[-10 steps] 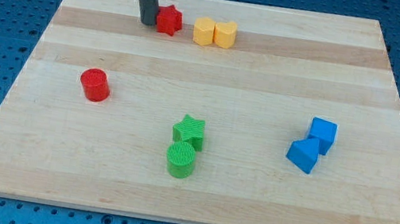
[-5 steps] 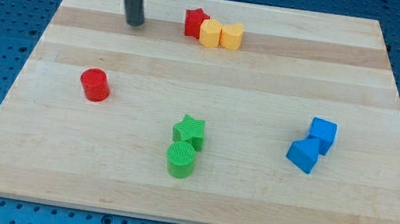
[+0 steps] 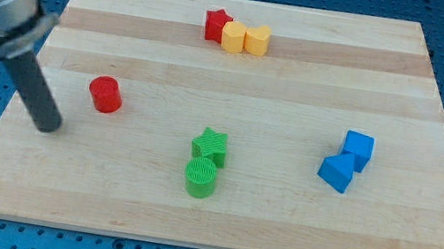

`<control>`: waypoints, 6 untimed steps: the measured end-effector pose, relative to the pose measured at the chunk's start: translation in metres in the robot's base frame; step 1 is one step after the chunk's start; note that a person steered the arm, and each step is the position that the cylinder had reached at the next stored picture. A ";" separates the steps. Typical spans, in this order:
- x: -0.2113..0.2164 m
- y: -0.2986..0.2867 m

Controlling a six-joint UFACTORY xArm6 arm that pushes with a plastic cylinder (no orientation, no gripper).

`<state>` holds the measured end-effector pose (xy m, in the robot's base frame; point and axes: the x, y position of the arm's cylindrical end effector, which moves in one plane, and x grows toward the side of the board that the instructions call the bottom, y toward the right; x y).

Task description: Point your arm to red circle

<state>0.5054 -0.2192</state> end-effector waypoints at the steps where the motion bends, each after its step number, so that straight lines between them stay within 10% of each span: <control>1: -0.007 0.049; 4: -0.095 0.078; 6: -0.020 0.071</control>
